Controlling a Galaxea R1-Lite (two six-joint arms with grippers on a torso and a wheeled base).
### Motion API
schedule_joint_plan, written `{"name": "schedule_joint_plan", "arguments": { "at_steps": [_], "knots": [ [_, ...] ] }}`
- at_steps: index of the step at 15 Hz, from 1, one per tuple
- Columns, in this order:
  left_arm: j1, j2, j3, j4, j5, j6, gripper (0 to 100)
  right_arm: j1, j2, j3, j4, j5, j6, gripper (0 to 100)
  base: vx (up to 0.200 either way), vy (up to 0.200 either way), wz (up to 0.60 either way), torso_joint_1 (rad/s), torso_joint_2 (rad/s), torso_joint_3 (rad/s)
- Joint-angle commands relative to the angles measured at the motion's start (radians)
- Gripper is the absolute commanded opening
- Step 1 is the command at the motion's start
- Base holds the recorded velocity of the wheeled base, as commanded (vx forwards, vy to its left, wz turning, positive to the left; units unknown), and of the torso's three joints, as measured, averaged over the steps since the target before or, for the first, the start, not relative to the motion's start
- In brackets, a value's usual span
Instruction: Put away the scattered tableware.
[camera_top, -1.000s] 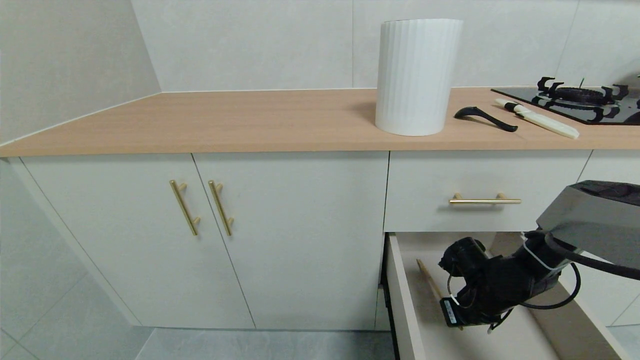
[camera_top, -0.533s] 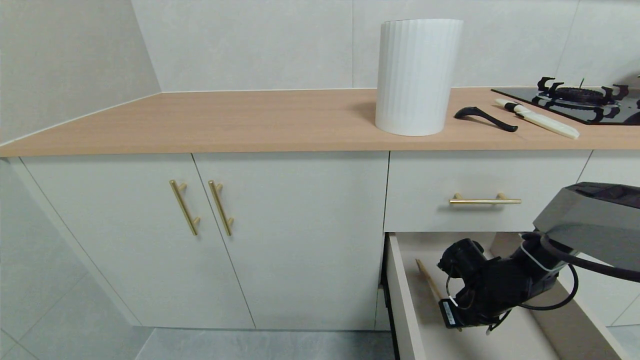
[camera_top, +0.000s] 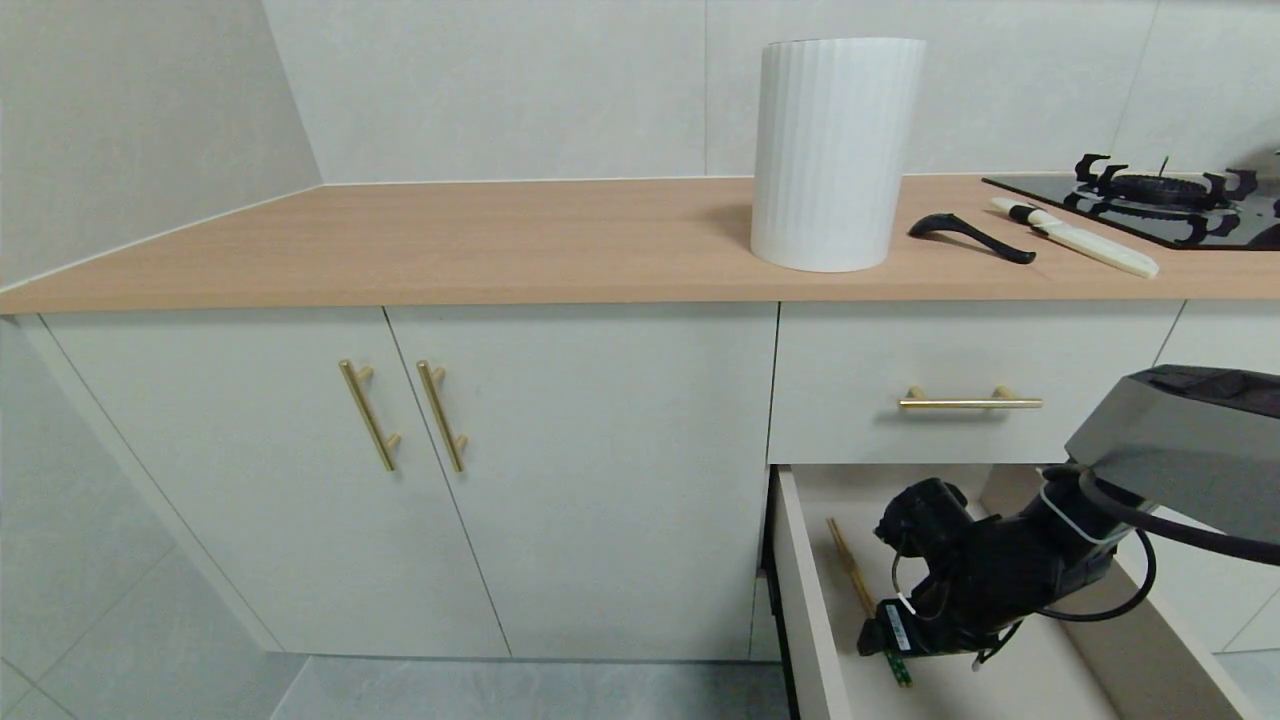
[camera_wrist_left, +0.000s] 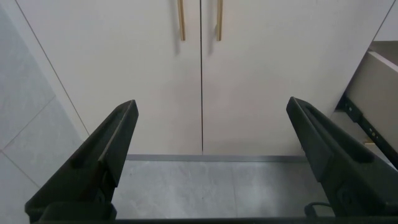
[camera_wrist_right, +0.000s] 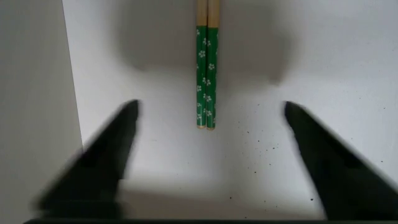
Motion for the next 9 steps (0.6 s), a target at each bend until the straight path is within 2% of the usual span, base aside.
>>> {"name": "schedule_joint_plan", "arguments": {
  "at_steps": [1, 5, 9],
  "knots": [
    [0.001, 0.002, 0.000, 0.000, 0.000, 0.000, 100, 0.000, -0.003, 0.001, -0.001, 0.000, 0.000, 100, 0.000, 0.000, 0.00, 0.000, 0.00, 0.000],
    [0.001, 0.002, 0.000, 0.000, 0.000, 0.000, 100, -0.003, -0.112, 0.013, 0.004, -0.001, 0.000, 100, 0.000, 0.000, 0.00, 0.000, 0.00, 0.000],
    [-0.001, 0.002, 0.000, 0.000, 0.000, 0.000, 100, -0.061, -0.381, 0.070, 0.010, 0.009, -0.017, 100, 0.000, 0.000, 0.00, 0.000, 0.00, 0.000]
  ]
}}
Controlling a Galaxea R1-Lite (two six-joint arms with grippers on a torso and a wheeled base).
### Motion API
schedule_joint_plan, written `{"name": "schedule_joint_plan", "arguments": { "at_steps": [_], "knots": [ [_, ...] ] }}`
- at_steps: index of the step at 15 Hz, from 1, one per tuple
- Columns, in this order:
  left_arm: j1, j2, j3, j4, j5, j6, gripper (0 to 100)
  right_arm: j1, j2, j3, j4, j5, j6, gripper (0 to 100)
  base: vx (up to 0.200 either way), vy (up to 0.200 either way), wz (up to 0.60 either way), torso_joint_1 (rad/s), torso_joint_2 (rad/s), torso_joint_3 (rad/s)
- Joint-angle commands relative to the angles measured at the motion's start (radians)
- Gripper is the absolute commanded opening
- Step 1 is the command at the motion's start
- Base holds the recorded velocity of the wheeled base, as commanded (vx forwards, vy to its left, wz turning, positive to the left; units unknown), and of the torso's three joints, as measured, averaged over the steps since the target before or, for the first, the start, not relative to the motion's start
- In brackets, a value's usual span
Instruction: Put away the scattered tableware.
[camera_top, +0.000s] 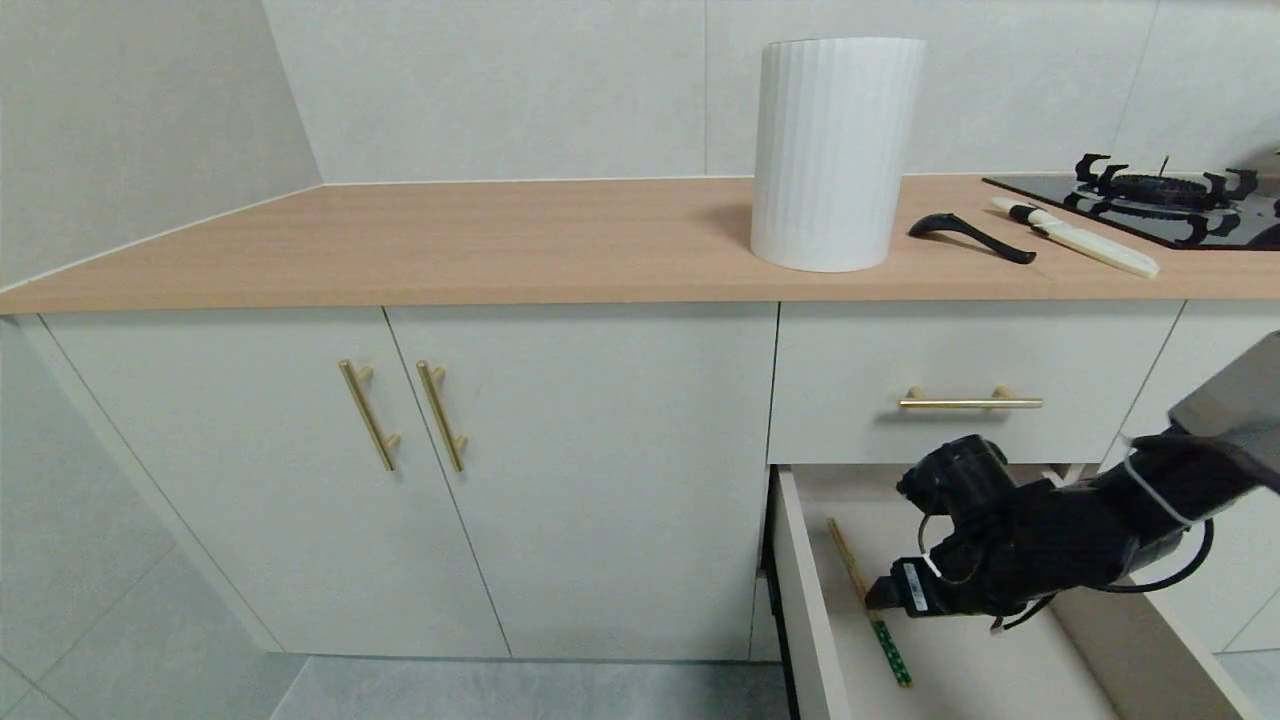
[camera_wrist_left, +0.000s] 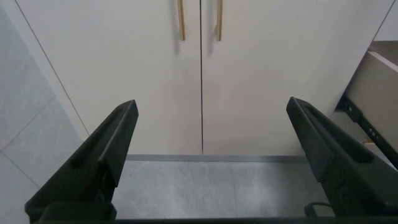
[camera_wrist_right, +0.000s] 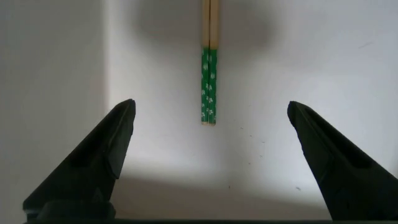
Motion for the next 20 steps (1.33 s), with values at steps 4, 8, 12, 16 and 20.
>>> {"name": "schedule_joint_plan", "arguments": {
  "at_steps": [4, 8, 12, 16, 20],
  "knots": [
    [0.002, 0.002, 0.000, 0.000, 0.000, 0.000, 100, -0.134, -0.414, 0.033, 0.065, 0.009, -0.097, 100, 0.000, 0.000, 0.00, 0.000, 0.00, 0.000],
    [0.000, 0.002, 0.000, 0.000, 0.000, 0.000, 100, -0.197, -0.497, 0.021, 0.061, 0.009, -0.117, 100, 0.000, 0.000, 0.00, 0.000, 0.00, 0.000],
    [0.000, 0.002, 0.000, 0.000, 0.000, 0.000, 100, -0.200, -0.515, 0.024, 0.056, 0.009, -0.129, 100, 0.000, 0.000, 0.00, 0.000, 0.00, 0.000],
    [0.000, 0.002, 0.000, 0.000, 0.000, 0.000, 100, -0.200, -0.529, 0.026, 0.056, 0.006, -0.131, 100, 0.000, 0.000, 0.00, 0.000, 0.00, 0.000],
    [0.000, 0.002, 0.000, 0.000, 0.000, 0.000, 100, -0.200, -0.543, 0.027, 0.055, 0.003, -0.135, 100, 0.000, 0.000, 0.00, 0.027, -0.17, -0.125]
  ]
}}
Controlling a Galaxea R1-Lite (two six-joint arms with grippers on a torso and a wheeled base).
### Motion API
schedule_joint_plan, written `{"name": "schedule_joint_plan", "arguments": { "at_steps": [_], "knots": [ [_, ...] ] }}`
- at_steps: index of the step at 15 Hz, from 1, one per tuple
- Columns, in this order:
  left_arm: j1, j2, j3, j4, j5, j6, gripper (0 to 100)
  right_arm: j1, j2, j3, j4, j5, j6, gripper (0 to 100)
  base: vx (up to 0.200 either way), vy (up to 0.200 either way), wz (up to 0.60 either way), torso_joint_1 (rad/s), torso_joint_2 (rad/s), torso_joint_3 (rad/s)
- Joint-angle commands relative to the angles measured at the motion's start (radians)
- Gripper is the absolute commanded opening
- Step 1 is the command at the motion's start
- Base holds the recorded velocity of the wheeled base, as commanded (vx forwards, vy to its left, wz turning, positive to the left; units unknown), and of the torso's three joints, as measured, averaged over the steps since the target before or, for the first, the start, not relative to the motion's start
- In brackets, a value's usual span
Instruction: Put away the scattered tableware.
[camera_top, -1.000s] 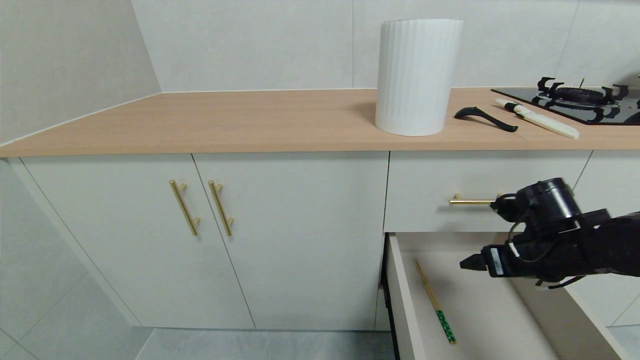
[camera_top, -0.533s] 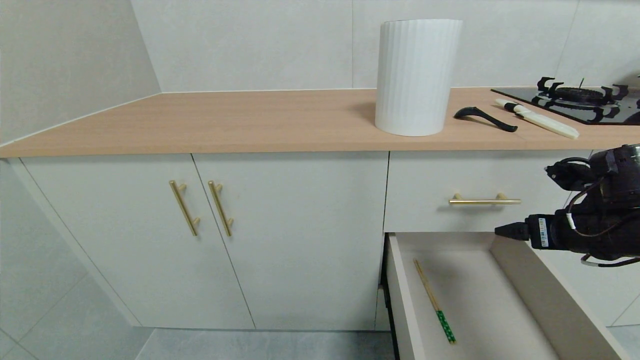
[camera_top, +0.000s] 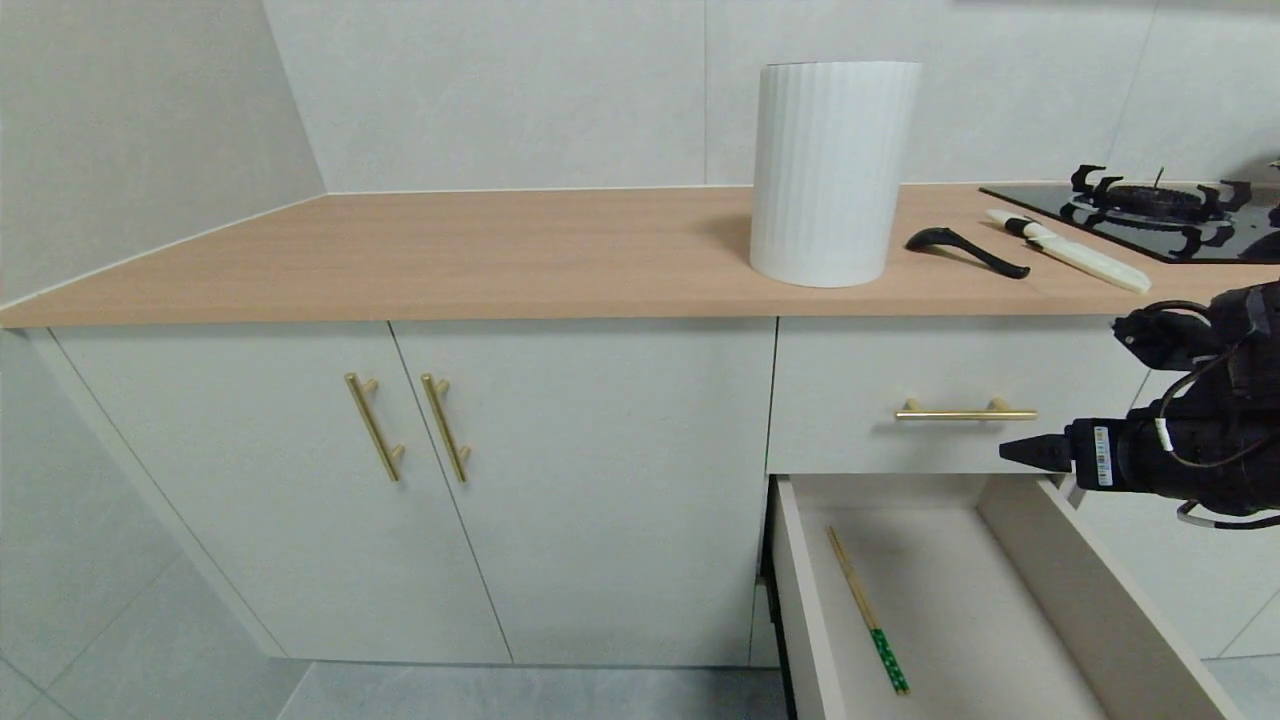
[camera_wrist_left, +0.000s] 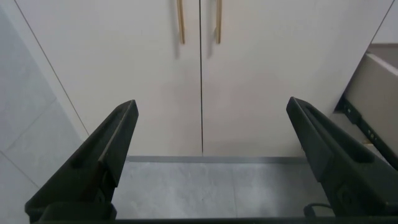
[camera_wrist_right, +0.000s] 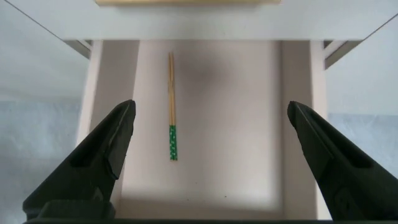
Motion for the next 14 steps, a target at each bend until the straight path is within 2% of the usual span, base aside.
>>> {"name": "schedule_joint_plan", "arguments": {
  "at_steps": [1, 14],
  "knots": [
    [0.000, 0.002, 0.001, 0.002, 0.000, 0.000, 100, 0.000, -0.007, 0.001, 0.002, 0.001, -0.003, 100, 0.000, 0.000, 0.00, 0.085, -0.08, -0.290],
    [0.000, 0.002, 0.001, 0.002, 0.000, 0.000, 100, 0.002, -0.005, 0.013, 0.001, -0.003, -0.017, 100, 0.000, 0.000, 0.00, 0.157, -0.48, -0.300]
  ]
}}
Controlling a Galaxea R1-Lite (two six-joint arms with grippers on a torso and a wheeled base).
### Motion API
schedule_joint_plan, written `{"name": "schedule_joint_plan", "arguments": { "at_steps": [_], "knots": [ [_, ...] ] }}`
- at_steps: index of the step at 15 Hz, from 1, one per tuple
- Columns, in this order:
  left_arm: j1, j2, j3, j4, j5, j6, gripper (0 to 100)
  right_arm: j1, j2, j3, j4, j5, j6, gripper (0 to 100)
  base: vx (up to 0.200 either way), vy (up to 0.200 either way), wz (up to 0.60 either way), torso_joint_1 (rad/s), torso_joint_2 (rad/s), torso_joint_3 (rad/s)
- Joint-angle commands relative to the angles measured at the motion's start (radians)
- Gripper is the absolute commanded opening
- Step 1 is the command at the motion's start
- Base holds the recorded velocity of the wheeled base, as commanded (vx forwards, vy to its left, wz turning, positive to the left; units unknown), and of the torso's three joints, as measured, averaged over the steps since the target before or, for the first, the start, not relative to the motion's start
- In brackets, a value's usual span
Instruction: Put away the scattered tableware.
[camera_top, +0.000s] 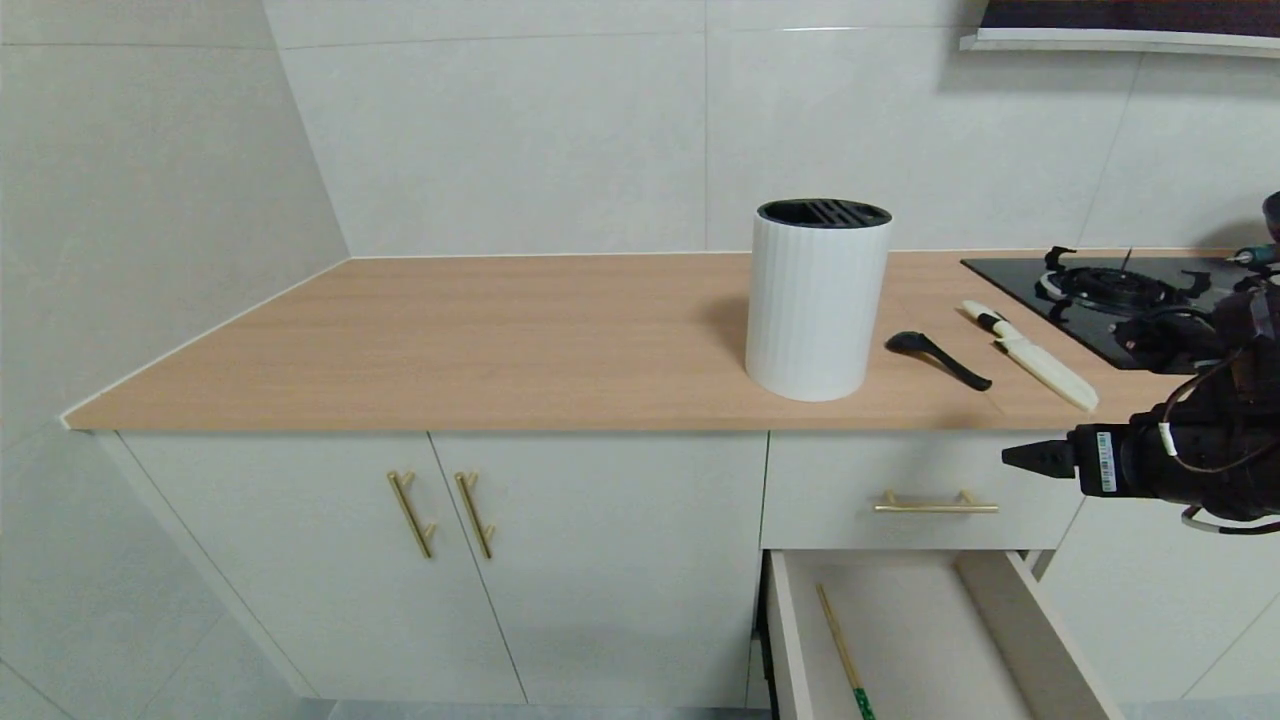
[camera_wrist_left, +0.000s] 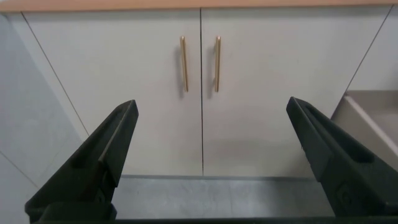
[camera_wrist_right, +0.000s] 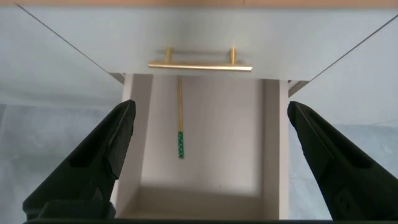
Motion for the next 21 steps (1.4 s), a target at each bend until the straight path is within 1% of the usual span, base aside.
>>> {"name": "schedule_joint_plan", "arguments": {
  "at_steps": [1, 4, 7, 9, 11, 12, 13, 14, 15, 16, 18, 19, 20, 21],
  "knots": [
    [0.001, 0.000, 0.000, 0.001, 0.000, 0.000, 100, 0.002, 0.003, 0.000, 0.001, 0.000, 0.000, 100, 0.000, 0.000, 0.00, 0.207, -0.49, -0.295],
    [0.001, 0.002, 0.000, 0.001, 0.000, 0.000, 100, 0.002, 0.002, 0.003, 0.001, 0.000, -0.017, 100, 0.000, 0.000, 0.00, 0.214, -0.50, -0.292],
    [0.001, 0.002, 0.000, 0.001, 0.000, 0.000, 100, 0.002, -0.004, 0.000, -0.006, 0.003, -0.020, 100, 0.000, 0.000, 0.00, 0.100, -0.23, -0.129],
    [-0.001, 0.002, 0.000, 0.001, 0.000, 0.000, 100, 0.002, 0.037, -0.006, -0.096, 0.006, -0.020, 100, 0.000, 0.000, 0.00, 0.018, -0.03, -0.021],
    [0.001, 0.002, 0.000, 0.001, 0.000, 0.000, 100, -0.003, 0.127, -0.018, -0.283, 0.010, -0.021, 100, 0.000, 0.000, 0.00, 0.000, 0.00, 0.000],
    [-0.001, 0.002, 0.000, 0.001, 0.000, 0.000, 100, -0.021, 0.183, -0.044, -0.355, 0.015, -0.038, 100, 0.000, 0.000, 0.00, 0.000, 0.00, 0.000],
    [0.001, 0.002, 0.000, 0.001, 0.000, 0.000, 100, -0.026, 0.201, -0.060, -0.375, 0.015, -0.052, 100, 0.000, 0.000, 0.00, 0.000, 0.00, 0.000],
    [0.001, 0.002, 0.000, 0.001, 0.000, 0.000, 100, -0.031, 0.266, -0.123, -0.404, 0.015, -0.083, 100, 0.000, 0.000, 0.00, 0.000, 0.00, 0.000],
    [-0.001, 0.002, 0.000, 0.001, 0.000, 0.000, 100, -0.041, 0.310, -0.172, -0.404, 0.018, -0.084, 100, 0.000, 0.000, 0.00, 0.000, 0.00, 0.000],
    [-0.001, 0.000, 0.000, 0.001, 0.000, 0.000, 100, -0.066, 0.348, -0.216, -0.406, 0.067, -0.090, 100, 0.000, 0.000, 0.00, 0.000, 0.00, 0.000],
    [0.001, 0.002, 0.000, 0.001, 0.000, 0.000, 100, -0.126, 0.376, -0.267, -0.398, 0.240, -0.119, 100, 0.000, 0.000, 0.00, 0.000, 0.00, 0.000],
    [0.001, 0.002, 0.000, 0.001, 0.000, 0.000, 100, -0.144, 0.387, -0.276, -0.398, 0.293, -0.136, 100, 0.000, 0.000, 0.00, 0.000, 0.00, 0.000],
    [0.001, 0.002, 0.000, 0.001, 0.000, 0.000, 100, -0.161, 0.399, -0.284, -0.398, 0.308, -0.155, 100, 0.000, 0.000, 0.00, 0.000, 0.00, 0.000],
    [-0.001, 0.002, 0.000, 0.001, 0.000, 0.000, 100, -0.167, 0.436, -0.282, -0.400, 0.313, -0.208, 100, 0.000, 0.000, 0.00, 0.000, 0.00, 0.000]
  ]
}}
